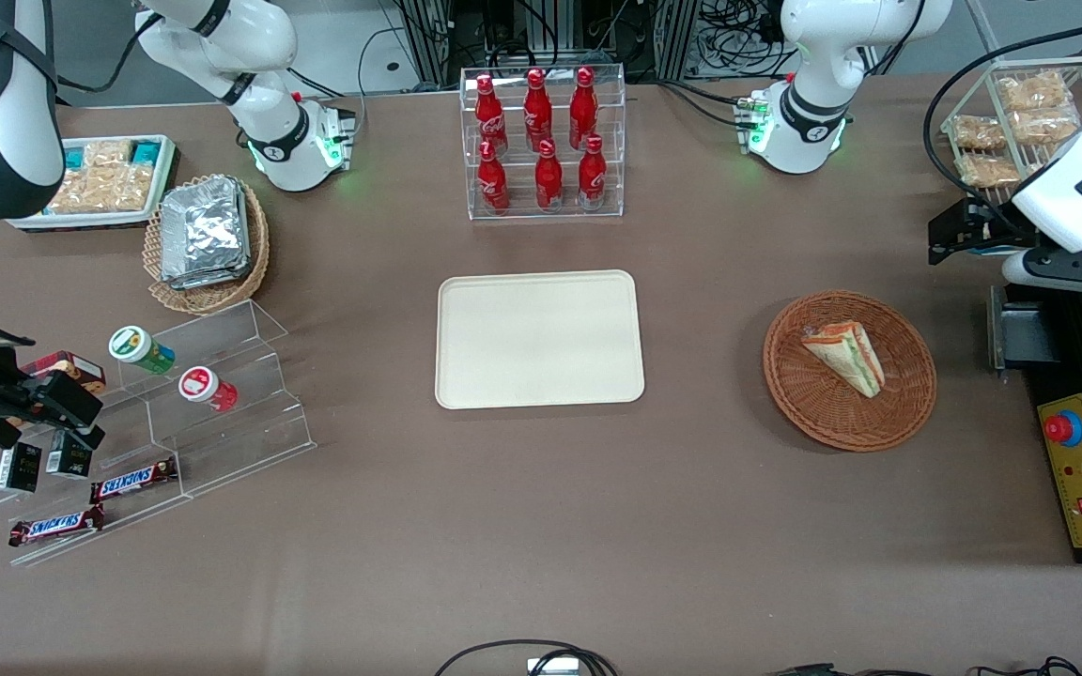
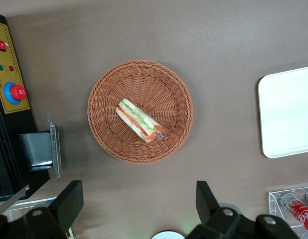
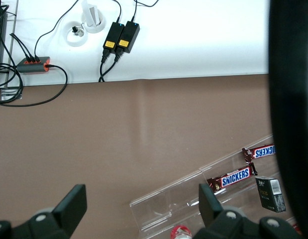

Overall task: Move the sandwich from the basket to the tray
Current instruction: 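Move the left gripper over the sandwich in the wicker basket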

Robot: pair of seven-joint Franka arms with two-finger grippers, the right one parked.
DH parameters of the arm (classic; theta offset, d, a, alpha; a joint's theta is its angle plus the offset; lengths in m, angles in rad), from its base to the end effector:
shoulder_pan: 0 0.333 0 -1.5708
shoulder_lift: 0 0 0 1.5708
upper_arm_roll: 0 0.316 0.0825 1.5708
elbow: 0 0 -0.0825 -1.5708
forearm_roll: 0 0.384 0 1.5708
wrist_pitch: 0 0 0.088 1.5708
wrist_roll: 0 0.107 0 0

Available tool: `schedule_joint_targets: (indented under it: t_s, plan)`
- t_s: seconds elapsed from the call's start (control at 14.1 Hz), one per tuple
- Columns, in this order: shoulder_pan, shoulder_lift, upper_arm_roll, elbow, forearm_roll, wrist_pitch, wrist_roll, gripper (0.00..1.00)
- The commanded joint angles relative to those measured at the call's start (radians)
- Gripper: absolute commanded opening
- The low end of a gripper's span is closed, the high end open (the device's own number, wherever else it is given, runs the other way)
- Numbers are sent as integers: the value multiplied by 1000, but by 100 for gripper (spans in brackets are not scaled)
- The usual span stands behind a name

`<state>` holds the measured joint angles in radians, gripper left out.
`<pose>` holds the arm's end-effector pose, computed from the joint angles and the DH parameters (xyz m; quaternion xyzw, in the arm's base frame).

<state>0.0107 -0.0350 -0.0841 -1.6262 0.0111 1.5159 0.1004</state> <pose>0.5353 -0.0389 0.6130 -0.9955 0.0866 0.0378 0.0065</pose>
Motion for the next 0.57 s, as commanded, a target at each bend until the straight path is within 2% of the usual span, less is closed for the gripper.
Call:
schedule_joint_targets:
  t_s: [0.0,0.35,0.5]
  plan:
    - [-6,-2,7,3,13,-11,8,100]
    - [6,35,7,-10,15,7,-11,100]
    - [5,27,7,-85,23,67,-68,100]
